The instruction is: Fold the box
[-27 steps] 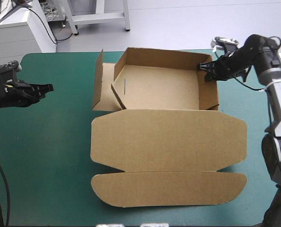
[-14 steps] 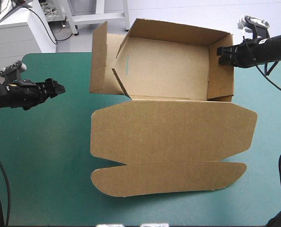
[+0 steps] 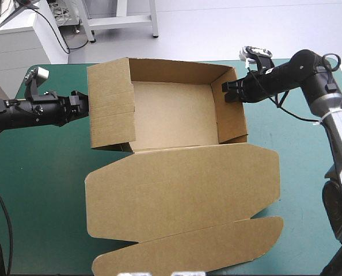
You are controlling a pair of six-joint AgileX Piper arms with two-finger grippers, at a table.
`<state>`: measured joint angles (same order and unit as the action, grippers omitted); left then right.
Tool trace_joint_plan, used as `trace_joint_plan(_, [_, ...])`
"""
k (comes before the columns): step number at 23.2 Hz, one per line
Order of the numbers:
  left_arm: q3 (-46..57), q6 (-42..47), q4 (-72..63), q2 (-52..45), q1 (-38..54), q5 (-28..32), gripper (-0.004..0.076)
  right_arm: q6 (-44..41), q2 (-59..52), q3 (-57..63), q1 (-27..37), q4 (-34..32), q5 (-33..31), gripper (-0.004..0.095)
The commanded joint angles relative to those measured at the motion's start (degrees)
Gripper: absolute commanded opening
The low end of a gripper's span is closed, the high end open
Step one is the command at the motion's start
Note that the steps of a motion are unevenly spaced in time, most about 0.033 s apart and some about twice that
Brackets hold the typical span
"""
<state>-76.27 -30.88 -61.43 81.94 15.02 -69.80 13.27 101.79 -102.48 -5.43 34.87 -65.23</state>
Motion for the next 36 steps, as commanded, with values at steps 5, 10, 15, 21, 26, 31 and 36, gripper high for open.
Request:
trace_joint_plan(5, [-1.54,-0.07,-5.7,-3.99,-0.1,-4.5,0.0578,-3.27,-0.09,-1.38,-2.13,3.02,6.92,-0.0017])
trace_joint_plan(10, [-1.54,-0.07,-5.79,-5.1,-0.1,-4.5,0.0578,-4.09,0.97,-1.38,-4.74,2.59,10.01,-0.0017])
trace_joint_plan(15, [-1.54,-0.18,-5.79,-6.24,-0.1,-4.5,0.0578,-5.03,2.37,-1.38,-7.18,2.48,12.23,-0.0017])
trace_joint_plan(21, [-1.54,0.36,-0.64,-6.37,-0.1,-4.5,0.053,-5.46,3.69,-1.38,-12.17,2.83,16.94,-0.0017])
trace_joint_plan(26, [-1.54,1.51,6.54,-6.37,-3.56,-4.5,0.0528,-6.56,4.12,-1.49,-16.85,1.98,21.36,-0.001])
trace_joint_plan(31, [-1.54,11.29,22.19,-6.37,-7.87,-3.16,0.0528,-8.72,4.11,-1.49,-19.7,-2.08,22.3,0.0002])
trace_joint_plan(36, [-1.54,18.11,30.95,-6.37,-10.18,-0.47,0.0506,-9.3,4.11,-1.49,-20.67,-2.34,20.93,0.0002])
